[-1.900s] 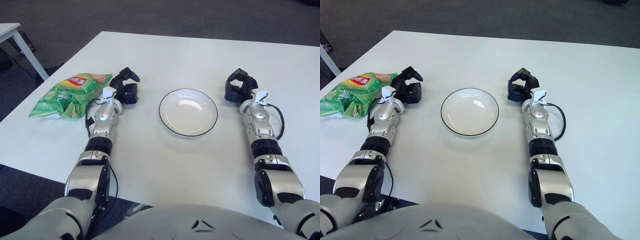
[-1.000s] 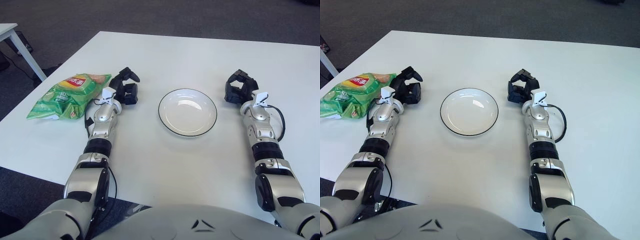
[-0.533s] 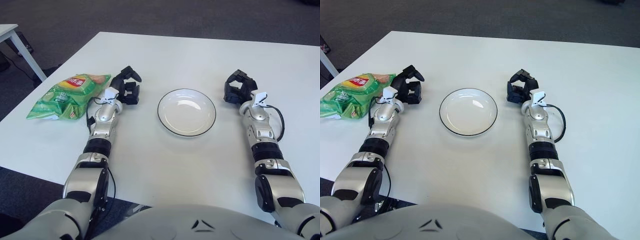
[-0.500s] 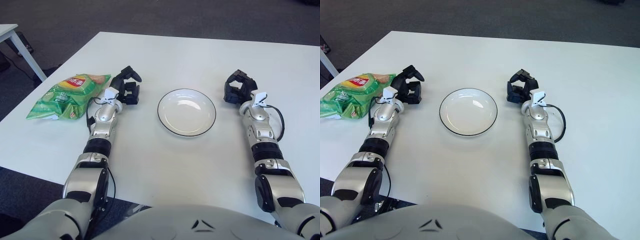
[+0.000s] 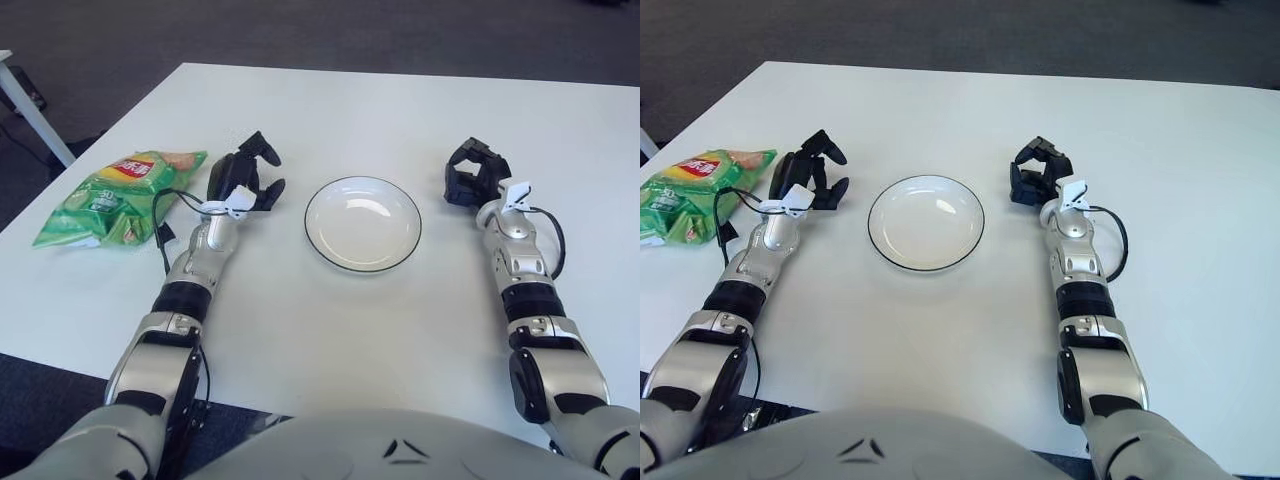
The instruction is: Put the snack into the plate.
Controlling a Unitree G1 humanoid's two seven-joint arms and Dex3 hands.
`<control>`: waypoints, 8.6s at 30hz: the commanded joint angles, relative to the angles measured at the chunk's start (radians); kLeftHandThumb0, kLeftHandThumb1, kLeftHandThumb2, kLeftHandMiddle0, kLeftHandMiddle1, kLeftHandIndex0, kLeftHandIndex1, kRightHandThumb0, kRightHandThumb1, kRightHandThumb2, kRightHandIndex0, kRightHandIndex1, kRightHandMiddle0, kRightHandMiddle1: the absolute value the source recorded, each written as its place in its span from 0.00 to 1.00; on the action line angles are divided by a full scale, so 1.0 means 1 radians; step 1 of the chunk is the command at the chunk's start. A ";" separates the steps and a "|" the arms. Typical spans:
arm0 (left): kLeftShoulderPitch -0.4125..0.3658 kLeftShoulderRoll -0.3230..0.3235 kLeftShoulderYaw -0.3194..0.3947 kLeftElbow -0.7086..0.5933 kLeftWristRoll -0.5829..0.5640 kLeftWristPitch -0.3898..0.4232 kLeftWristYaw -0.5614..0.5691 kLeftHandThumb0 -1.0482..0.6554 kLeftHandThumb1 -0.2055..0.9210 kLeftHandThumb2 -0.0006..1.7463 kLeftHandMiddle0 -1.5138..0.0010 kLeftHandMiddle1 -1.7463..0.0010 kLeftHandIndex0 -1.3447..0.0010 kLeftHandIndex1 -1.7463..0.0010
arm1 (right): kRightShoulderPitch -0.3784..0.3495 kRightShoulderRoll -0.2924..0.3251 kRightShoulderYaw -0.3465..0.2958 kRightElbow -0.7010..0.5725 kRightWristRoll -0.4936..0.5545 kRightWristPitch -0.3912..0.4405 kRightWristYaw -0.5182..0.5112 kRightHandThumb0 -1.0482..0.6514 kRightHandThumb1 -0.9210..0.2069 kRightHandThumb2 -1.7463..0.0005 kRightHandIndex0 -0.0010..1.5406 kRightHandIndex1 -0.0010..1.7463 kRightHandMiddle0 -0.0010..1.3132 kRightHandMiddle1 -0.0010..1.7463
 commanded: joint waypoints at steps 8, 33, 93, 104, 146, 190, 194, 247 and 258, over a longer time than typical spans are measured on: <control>0.173 0.065 -0.006 -0.141 0.005 0.037 -0.029 0.33 0.47 0.75 0.19 0.00 0.55 0.00 | 0.077 0.007 0.014 0.046 -0.034 0.055 0.003 0.34 0.52 0.26 0.83 1.00 0.46 1.00; 0.254 0.288 0.089 -0.521 0.460 0.214 0.183 0.37 0.68 0.57 0.47 0.00 0.69 0.00 | 0.087 0.007 0.013 0.026 -0.043 0.065 0.014 0.33 0.53 0.25 0.84 1.00 0.47 1.00; 0.398 0.369 0.180 -0.886 0.468 0.790 -0.416 0.00 1.00 0.61 1.00 0.99 1.00 0.84 | 0.114 0.008 -0.006 -0.008 -0.031 0.081 0.019 0.33 0.55 0.23 0.83 1.00 0.48 1.00; 0.380 0.411 0.152 -0.879 0.533 0.906 -0.624 0.00 1.00 0.63 1.00 1.00 1.00 0.94 | 0.120 0.005 -0.002 -0.026 -0.038 0.094 0.020 0.33 0.56 0.23 0.83 1.00 0.48 1.00; 0.190 0.533 -0.008 -0.584 0.626 0.962 -1.043 0.00 1.00 0.63 1.00 1.00 1.00 1.00 | 0.148 -0.011 0.009 -0.084 -0.044 0.124 0.036 0.33 0.55 0.23 0.82 1.00 0.48 1.00; -0.181 0.331 -0.081 0.617 0.248 0.446 0.302 0.62 0.16 0.90 0.38 0.24 0.43 0.00 | 0.163 -0.031 0.013 -0.109 -0.048 0.142 0.056 0.33 0.55 0.23 0.83 1.00 0.48 1.00; -0.192 0.325 -0.093 0.627 0.215 0.438 0.311 0.62 0.12 0.92 0.35 0.27 0.40 0.00 | 0.164 -0.032 0.013 -0.108 -0.046 0.135 0.059 0.33 0.55 0.23 0.83 1.00 0.48 1.00; 0.193 0.332 -0.024 -0.416 0.154 0.341 0.310 0.61 0.10 1.00 0.38 0.05 0.48 0.00 | 0.163 -0.020 0.020 -0.118 -0.048 0.149 0.048 0.33 0.55 0.23 0.83 1.00 0.48 1.00; 0.174 0.321 -0.004 -0.395 0.174 0.193 0.327 0.61 0.10 1.00 0.38 0.05 0.48 0.00 | 0.150 -0.024 0.029 -0.090 -0.057 0.124 0.047 0.33 0.55 0.23 0.83 1.00 0.48 1.00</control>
